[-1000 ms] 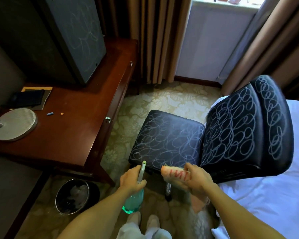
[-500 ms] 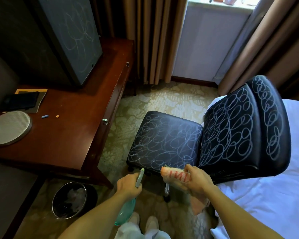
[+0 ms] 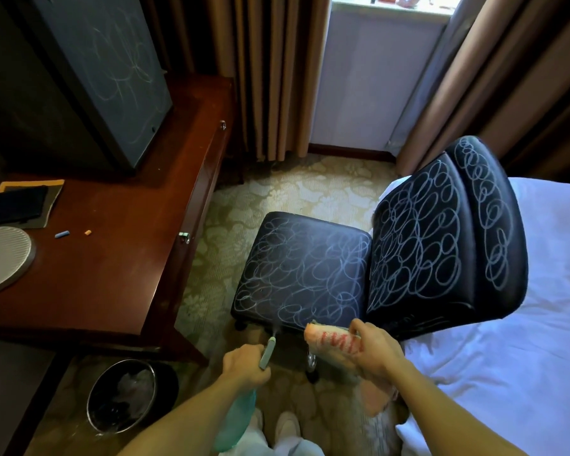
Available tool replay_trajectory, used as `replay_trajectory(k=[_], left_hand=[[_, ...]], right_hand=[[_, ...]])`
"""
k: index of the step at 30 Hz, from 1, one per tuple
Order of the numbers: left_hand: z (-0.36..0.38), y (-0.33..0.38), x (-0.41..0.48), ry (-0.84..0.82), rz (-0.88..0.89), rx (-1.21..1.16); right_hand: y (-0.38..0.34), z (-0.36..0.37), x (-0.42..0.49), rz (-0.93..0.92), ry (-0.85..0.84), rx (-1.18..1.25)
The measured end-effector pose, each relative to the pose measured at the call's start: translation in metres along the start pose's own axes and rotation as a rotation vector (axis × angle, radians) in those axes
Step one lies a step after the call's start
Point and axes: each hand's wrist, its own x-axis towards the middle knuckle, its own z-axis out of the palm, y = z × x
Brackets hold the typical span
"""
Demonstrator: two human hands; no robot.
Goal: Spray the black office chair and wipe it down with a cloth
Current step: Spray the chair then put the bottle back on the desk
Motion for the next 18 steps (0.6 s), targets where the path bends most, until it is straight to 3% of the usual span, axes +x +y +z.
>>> replay_trajectory(k=[8, 14, 18], left_hand=[[0.012, 0.016, 0.003, -0.094, 0.112, 0.132], [0.007, 0.035, 0.006, -0.057, 0.150, 0.031], [0.001, 0.056, 0.006, -0.070, 0.214, 0.131]], right_hand=[[0.020, 0.008, -0.021, 0.042, 0.042, 0.010], [0.036, 0.015, -0.042, 0.113, 0.014, 0.038], [0.048, 0.018, -0.056, 0.150, 0.041, 0.061]])
